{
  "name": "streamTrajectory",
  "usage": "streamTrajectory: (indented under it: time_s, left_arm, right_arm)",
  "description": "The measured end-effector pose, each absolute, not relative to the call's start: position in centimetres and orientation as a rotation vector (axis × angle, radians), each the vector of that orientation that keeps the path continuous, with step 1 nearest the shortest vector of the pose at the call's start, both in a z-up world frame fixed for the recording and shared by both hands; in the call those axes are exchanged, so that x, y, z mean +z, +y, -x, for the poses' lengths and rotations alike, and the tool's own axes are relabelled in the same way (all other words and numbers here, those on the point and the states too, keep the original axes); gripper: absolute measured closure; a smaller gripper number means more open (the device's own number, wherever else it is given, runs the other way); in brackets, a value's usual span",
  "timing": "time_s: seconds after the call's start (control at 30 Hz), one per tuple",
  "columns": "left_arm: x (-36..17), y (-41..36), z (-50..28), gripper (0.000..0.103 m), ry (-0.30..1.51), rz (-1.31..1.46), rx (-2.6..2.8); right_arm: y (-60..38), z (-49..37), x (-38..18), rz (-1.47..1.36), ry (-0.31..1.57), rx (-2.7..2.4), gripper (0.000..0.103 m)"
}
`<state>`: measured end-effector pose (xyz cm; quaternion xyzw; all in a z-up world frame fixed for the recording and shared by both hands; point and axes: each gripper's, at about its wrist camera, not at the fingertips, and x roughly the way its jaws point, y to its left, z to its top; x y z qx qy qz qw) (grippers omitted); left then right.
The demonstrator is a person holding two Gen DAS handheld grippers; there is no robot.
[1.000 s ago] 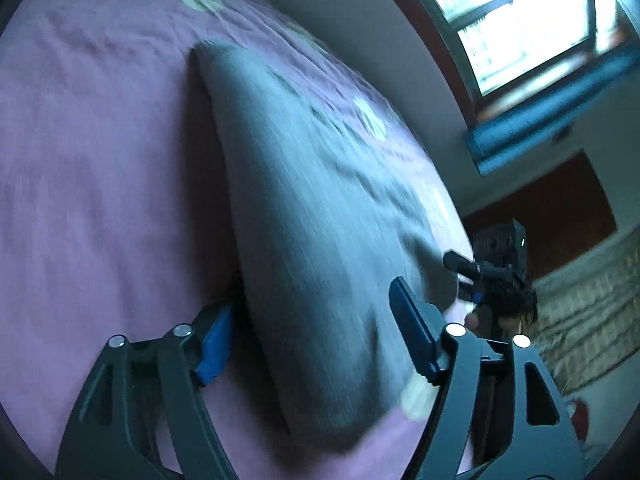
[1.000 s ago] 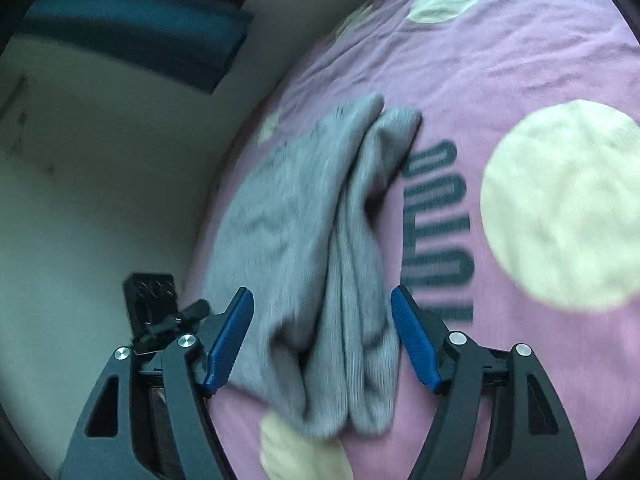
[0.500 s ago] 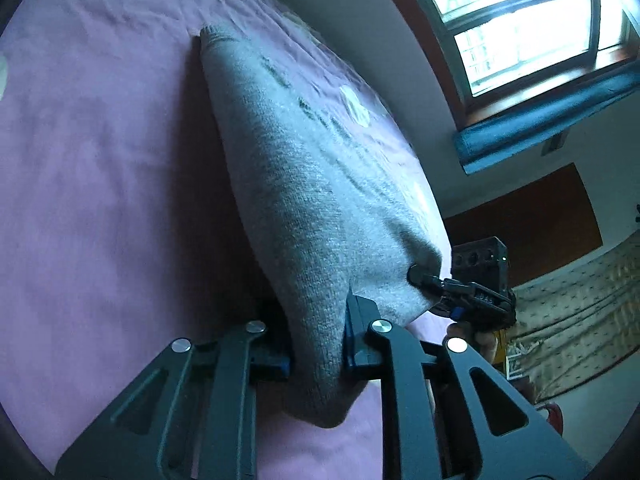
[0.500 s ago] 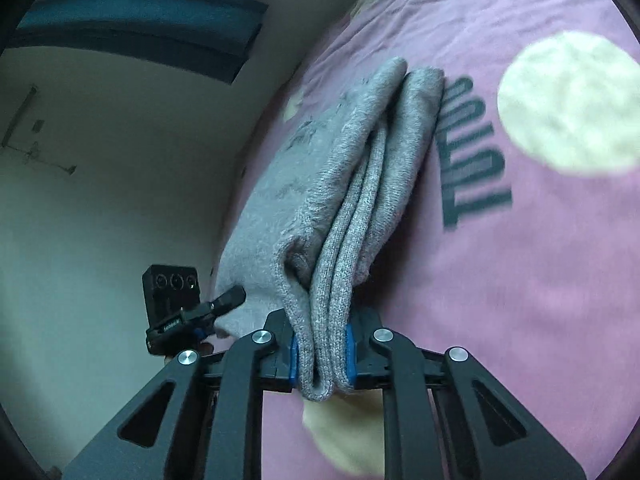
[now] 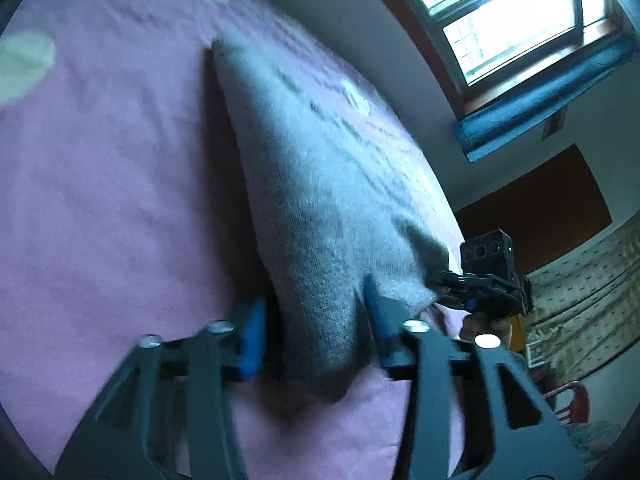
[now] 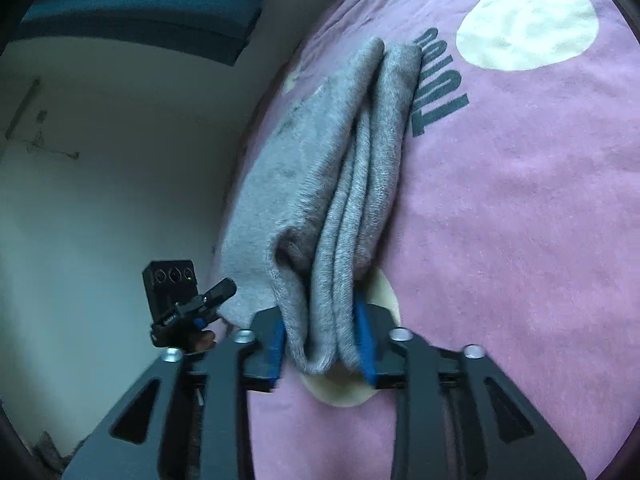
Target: Fold small clothes
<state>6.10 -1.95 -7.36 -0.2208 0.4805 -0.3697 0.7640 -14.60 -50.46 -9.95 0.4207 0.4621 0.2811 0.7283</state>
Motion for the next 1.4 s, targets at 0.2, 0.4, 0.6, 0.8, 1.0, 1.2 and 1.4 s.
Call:
streamTrajectory:
  time_s: [0.2, 0.4, 0.6, 0.8, 1.0, 1.2, 1.4]
  left_arm:
    - [-7.4, -1.8, -8.5, 0.043, 1.025, 0.508, -0.772]
    - [-9.3, -3.1, -9.6, 0.066, 1.054, 0.44, -0.742]
    - [-8.3, -3.0, -9.2, 0.062, 1.025, 0.424, -0.741]
    - [-8.9, -2.3, -12.0, 0.045, 1.039, 0.481, -0.683]
    - [-9.1, -3.6, -14.7, 0.049, 1.037, 0.45, -0.652]
    - [-9.6, -4.4, -15.8, 0.063, 1.053, 0.45, -0.663]
    - [-8.9, -3.0, -13.2, 0.044, 1.062, 0.5, -0.69]
  right_arm:
    - [-52.4, 12.7, -9.2, -0.963, 0.954, 0.554, 0.041]
    - [-51.2, 11.5, -11.0, -0.897, 1.023, 0.486, 0.084]
    - [-51.4, 11.0, -10.3, -0.912, 1.005, 0.506, 0.077]
    - [-52.4, 8.1, -9.8, -0.915, 0.983, 0.447, 0.054]
    - [-52.5, 3.2, -10.3, -0.938, 0.973, 0.411, 0.056]
    - [-53.0, 1.3, -12.1, -1.001, 0.988, 0.404, 0.091]
    - [-53.3, 4.6, -11.0, -1.022, 0.962, 0.465, 0.057]
